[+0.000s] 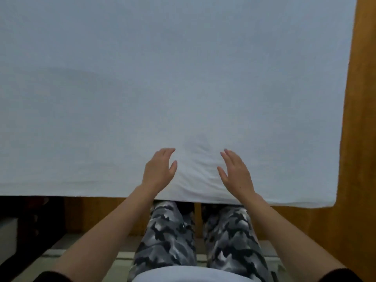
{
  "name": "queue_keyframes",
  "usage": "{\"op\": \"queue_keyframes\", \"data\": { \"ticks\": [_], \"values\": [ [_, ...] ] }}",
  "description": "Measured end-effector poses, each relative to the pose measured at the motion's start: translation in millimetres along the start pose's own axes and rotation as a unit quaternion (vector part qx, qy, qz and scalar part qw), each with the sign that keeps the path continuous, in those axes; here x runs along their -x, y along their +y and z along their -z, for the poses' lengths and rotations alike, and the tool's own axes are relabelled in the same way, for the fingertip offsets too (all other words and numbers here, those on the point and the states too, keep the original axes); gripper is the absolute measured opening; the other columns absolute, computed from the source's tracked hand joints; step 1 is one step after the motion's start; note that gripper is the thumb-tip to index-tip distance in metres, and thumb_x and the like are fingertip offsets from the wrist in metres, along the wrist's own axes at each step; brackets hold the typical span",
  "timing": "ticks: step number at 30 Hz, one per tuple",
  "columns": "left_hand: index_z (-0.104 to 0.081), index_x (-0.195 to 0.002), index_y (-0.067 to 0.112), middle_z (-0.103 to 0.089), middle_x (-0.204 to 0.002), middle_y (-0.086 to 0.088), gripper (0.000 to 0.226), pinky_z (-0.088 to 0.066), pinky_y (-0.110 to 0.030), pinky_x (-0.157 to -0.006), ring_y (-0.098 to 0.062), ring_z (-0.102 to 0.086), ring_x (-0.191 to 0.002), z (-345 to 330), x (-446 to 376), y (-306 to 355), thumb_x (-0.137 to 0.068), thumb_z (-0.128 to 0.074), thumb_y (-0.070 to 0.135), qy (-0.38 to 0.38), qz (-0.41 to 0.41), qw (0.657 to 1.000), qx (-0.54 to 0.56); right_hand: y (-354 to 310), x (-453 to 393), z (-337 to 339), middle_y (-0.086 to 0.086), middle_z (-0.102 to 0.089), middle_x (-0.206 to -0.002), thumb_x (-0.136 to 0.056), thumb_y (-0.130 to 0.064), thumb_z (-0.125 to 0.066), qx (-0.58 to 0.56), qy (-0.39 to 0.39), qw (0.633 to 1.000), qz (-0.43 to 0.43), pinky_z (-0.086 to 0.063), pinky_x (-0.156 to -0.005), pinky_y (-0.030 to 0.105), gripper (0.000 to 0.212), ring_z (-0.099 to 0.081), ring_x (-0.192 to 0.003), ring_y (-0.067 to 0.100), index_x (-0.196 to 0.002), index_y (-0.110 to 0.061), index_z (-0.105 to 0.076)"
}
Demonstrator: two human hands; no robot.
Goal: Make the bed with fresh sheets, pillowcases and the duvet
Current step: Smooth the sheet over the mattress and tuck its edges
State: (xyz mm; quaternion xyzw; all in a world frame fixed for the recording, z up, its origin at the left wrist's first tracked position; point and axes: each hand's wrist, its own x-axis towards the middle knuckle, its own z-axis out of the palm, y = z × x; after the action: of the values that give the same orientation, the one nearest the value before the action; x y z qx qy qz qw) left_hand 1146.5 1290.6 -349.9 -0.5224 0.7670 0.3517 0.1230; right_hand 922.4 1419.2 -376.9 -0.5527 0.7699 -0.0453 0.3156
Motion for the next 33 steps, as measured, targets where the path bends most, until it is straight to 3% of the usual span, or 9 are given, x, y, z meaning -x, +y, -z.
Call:
{"op": "queue_keyframes", "data": {
  "ticks": [3, 5, 9, 13, 16, 20, 24, 29, 33],
  "values": [
    [-0.052, -0.132, 0.008, -0.05, -0.139, -0.013, 0.043, -0.044, -0.043, -0.1, -0.03, -0.044, -0.13, -21, -58, 1, -0.092, -0.057, 0.02, 0.077, -0.058, 0.995, -0.032, 12, -68, -20, 0.019, -0.043, -0.144, -0.094, -0.031, -0.042, 0.076, 0.052, 0.991, 0.094, -0.031, -0.111, 0.043, 0.051, -0.039, -0.133, 0.032, -0.136, -0.001, -0.045],
    [-0.051, -0.134, 0.005, -0.047, -0.142, -0.018, 0.046, -0.037, -0.042, -0.107, -0.034, -0.042, -0.133, -42, -95, 4, -0.091, -0.056, 0.02, 0.116, -0.126, 0.982, -0.079, 21, -110, -28, 0.022, -0.037, -0.147, -0.096, -0.03, -0.042, 0.122, 0.087, 0.98, 0.13, -0.029, -0.113, 0.047, 0.054, -0.034, -0.137, 0.035, -0.138, 0.003, -0.04],
    [-0.041, -0.141, 0.0, -0.036, -0.149, -0.024, 0.052, -0.028, -0.048, -0.114, -0.038, -0.032, -0.139, -90, -142, 10, -0.095, -0.051, 0.021, 0.133, -0.265, 0.941, -0.162, 37, -147, -55, 0.026, -0.031, -0.149, -0.098, -0.032, -0.042, 0.169, 0.114, 0.966, 0.157, -0.022, -0.115, 0.049, 0.058, -0.028, -0.14, 0.037, -0.141, 0.007, -0.034],
    [-0.031, -0.145, -0.003, -0.027, -0.153, -0.023, 0.054, -0.02, -0.047, -0.118, -0.035, -0.024, -0.143, -144, -121, -11, -0.1, -0.045, 0.023, 0.116, -0.297, 0.934, -0.161, 48, -101, -116, 0.023, -0.031, -0.15, -0.1, -0.03, -0.04, 0.174, 0.095, 0.961, 0.195, -0.023, -0.115, 0.05, 0.056, -0.027, -0.141, 0.034, -0.142, 0.007, -0.034],
    [-0.018, -0.149, -0.004, -0.009, -0.158, -0.021, 0.061, -0.008, -0.047, -0.12, -0.034, -0.012, -0.147, -186, -65, -47, -0.101, -0.035, 0.03, 0.068, -0.311, 0.927, -0.197, 53, -30, -160, 0.021, -0.026, -0.151, -0.098, -0.031, -0.043, 0.167, 0.054, 0.953, 0.248, -0.02, -0.117, 0.047, 0.058, -0.023, -0.143, 0.032, -0.143, 0.005, -0.032],
    [-0.012, -0.148, -0.007, -0.004, -0.158, -0.023, 0.068, -0.009, -0.048, -0.12, -0.035, -0.011, -0.146, -218, 4, -78, -0.099, -0.038, 0.032, 0.023, -0.356, 0.905, -0.233, 51, 36, -191, 0.021, -0.028, -0.151, -0.097, -0.023, -0.043, 0.175, -0.027, 0.93, 0.322, -0.018, -0.117, 0.046, 0.052, -0.018, -0.144, 0.033, -0.143, 0.0, -0.035],
    [-0.02, -0.148, -0.002, -0.021, -0.154, -0.023, 0.059, -0.013, -0.046, -0.119, -0.032, -0.015, -0.146, -200, 10, -66, -0.101, -0.034, 0.029, 0.006, -0.333, 0.924, -0.189, 37, 33, -175, 0.021, -0.034, -0.149, -0.097, -0.013, -0.029, 0.142, -0.02, 0.941, 0.307, -0.024, -0.114, 0.048, 0.045, -0.026, -0.141, 0.034, -0.138, -0.002, -0.044],
    [-0.038, -0.136, 0.001, -0.036, -0.146, -0.024, 0.047, -0.02, -0.047, -0.117, -0.035, -0.03, -0.139, -140, -91, -40, -0.099, -0.04, 0.028, 0.138, -0.27, 0.945, -0.12, 60, -72, -109, 0.021, -0.046, -0.141, -0.081, -0.008, -0.053, 0.107, 0.155, 0.954, 0.233, -0.034, -0.109, 0.048, 0.049, -0.042, -0.132, 0.033, -0.13, -0.004, -0.047],
    [-0.038, -0.136, -0.001, -0.036, -0.146, -0.029, 0.049, -0.018, -0.047, -0.116, -0.038, -0.029, -0.138, -87, -212, -11, -0.095, -0.045, 0.024, 0.206, -0.208, 0.946, -0.137, 101, -195, -38, 0.025, -0.046, -0.139, -0.088, -0.013, -0.054, 0.154, 0.211, 0.949, 0.179, -0.029, -0.111, 0.048, 0.047, -0.041, -0.131, 0.037, -0.132, 0.0, -0.044]
  ]
}}
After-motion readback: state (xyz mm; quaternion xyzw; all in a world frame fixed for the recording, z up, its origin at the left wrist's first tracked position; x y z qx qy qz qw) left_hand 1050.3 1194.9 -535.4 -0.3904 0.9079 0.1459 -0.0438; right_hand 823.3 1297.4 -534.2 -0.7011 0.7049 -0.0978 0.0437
